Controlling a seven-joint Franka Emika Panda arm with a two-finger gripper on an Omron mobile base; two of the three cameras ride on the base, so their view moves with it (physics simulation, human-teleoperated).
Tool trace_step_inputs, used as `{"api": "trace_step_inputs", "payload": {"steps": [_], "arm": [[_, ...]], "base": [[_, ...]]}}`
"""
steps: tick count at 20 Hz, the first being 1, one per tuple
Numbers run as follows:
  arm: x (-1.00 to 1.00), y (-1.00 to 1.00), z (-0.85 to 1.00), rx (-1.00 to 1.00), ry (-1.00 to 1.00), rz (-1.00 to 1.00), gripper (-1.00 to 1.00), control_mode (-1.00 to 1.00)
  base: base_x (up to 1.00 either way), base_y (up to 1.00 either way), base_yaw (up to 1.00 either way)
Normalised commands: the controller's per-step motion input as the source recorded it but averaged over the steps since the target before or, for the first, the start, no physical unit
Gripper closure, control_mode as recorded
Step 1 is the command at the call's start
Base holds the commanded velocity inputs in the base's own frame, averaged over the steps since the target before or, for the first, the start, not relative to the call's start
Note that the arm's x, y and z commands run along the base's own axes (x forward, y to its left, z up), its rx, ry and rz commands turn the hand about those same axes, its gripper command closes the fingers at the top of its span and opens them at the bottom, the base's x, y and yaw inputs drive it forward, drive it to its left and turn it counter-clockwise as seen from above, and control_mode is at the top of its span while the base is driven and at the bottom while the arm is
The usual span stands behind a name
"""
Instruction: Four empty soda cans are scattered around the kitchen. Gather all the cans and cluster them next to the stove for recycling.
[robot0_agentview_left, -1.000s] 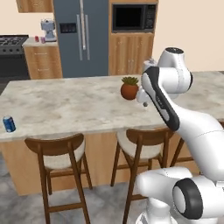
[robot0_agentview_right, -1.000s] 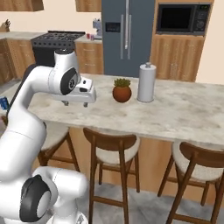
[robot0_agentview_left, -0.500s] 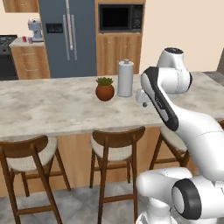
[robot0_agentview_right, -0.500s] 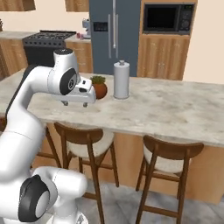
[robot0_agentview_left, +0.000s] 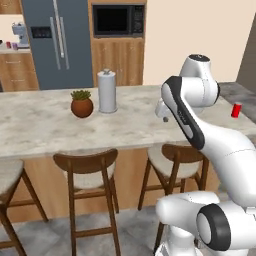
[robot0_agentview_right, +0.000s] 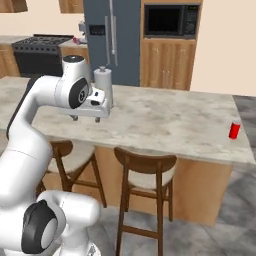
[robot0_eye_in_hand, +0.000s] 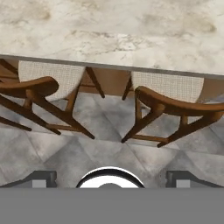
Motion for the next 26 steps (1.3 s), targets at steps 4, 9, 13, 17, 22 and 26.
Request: {"api": "trace_step_inputs", "payload": {"steps": [4,9,13,17,22,26], "arm": [[0.0,0.0,0.0,0.0,0.0,0.0,-1.0,1.0],[0.0,0.0,0.0,0.0,0.0,0.0,-1.0,1.0],[0.0,0.0,0.0,0.0,0.0,0.0,-1.0,1.0],[0.0,0.0,0.0,0.0,0.0,0.0,-1.0,1.0],[0.0,0.0,0.0,0.0,0.0,0.0,-1.0,1.0],[0.0,0.0,0.0,0.0,0.0,0.0,-1.0,1.0]], "base": [[-0.01,-0.78,0.0],[-0.02,-0.79,0.0],[-0.05,-0.77,0.0],[-0.04,-0.76,0.0],[-0.08,-0.73,0.0],[-0.12,-0.73,0.0]]}}
